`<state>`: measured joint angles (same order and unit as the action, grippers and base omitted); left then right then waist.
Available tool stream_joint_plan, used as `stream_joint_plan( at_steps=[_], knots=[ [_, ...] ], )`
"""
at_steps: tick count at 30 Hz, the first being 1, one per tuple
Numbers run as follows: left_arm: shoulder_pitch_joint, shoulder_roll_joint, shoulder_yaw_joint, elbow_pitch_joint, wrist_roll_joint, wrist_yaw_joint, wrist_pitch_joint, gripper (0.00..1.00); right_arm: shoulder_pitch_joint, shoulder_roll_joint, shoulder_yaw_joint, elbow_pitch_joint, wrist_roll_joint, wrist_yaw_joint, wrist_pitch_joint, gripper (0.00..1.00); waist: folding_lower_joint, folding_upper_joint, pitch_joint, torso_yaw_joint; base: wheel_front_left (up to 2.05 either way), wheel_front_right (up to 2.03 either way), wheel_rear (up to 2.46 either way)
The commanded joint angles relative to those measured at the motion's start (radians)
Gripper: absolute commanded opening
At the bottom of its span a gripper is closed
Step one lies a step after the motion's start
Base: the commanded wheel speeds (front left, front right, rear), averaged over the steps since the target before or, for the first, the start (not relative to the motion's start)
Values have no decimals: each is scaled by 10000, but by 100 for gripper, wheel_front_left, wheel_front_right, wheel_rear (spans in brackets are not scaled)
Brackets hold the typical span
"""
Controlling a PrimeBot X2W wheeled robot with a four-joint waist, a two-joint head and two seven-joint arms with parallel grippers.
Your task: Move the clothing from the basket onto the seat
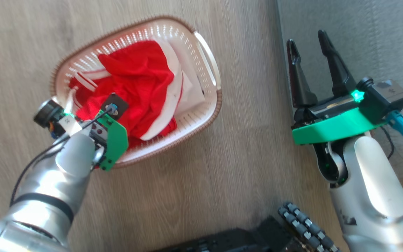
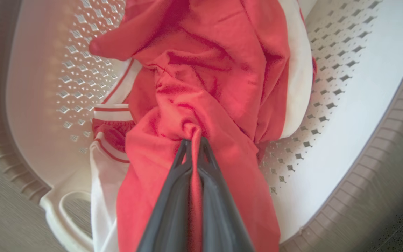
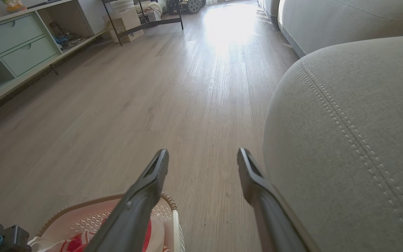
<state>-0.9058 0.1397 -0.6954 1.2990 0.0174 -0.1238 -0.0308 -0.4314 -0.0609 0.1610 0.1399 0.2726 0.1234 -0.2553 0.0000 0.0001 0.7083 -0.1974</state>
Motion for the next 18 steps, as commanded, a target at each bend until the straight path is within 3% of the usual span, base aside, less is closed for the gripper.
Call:
stream_joint_plan(
  at_steps=[1,18],
  knots=[
    [286,43,317,-89,-202,-7,-321,0,525,106,100,-168,-76,73,-64,100,0,-1,-738,234,0,0,0],
    [1544,-822,858,-806,-2246,-66,-2071,0,1616,106,61,683,-415,73,-63,100,0,-1,-4132,1075,0,0,0]
  ],
)
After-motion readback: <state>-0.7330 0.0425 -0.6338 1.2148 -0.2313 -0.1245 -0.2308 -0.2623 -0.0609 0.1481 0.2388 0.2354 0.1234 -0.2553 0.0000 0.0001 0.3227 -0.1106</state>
